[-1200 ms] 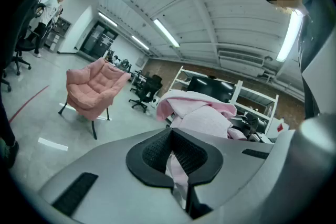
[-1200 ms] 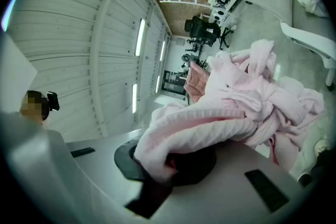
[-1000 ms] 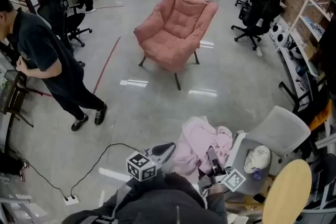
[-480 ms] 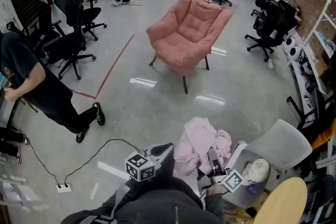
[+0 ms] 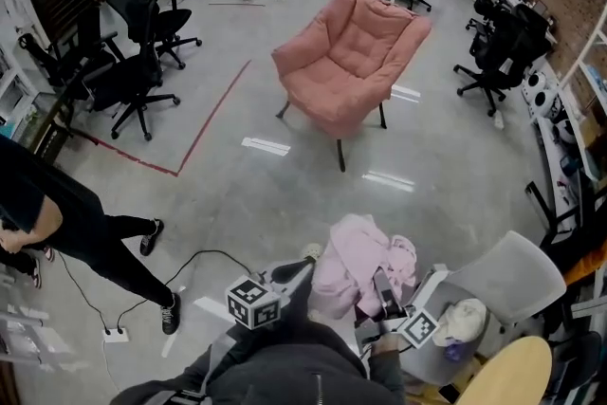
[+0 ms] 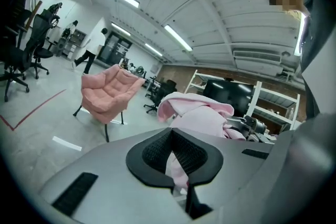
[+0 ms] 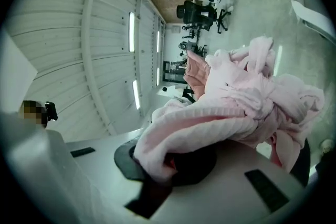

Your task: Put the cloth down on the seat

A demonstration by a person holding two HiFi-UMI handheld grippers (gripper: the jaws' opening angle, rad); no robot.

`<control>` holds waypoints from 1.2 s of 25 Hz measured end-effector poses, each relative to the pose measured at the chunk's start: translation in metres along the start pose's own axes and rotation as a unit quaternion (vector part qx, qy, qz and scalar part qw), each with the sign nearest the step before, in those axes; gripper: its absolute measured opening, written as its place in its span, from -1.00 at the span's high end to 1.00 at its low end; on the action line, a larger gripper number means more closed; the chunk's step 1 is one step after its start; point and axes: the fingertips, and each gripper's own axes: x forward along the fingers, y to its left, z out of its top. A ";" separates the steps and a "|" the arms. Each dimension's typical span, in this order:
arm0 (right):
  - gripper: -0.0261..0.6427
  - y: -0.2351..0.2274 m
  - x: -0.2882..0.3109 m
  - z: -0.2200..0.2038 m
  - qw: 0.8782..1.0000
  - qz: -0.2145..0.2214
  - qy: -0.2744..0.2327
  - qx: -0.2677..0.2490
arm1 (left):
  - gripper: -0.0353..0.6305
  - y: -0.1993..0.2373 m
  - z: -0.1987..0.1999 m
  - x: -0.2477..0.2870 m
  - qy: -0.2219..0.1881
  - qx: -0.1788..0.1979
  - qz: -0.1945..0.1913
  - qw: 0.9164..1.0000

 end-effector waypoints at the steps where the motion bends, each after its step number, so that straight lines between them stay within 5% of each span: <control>1: 0.80 -0.002 0.005 0.002 1.000 -0.002 0.001 0.002 | 0.87 0.003 0.003 0.003 0.000 -0.001 0.001 1.000; 30: 0.80 -0.008 0.239 0.090 0.999 0.012 0.018 -0.027 | 0.87 0.165 0.155 0.129 -0.023 0.011 -0.007 1.000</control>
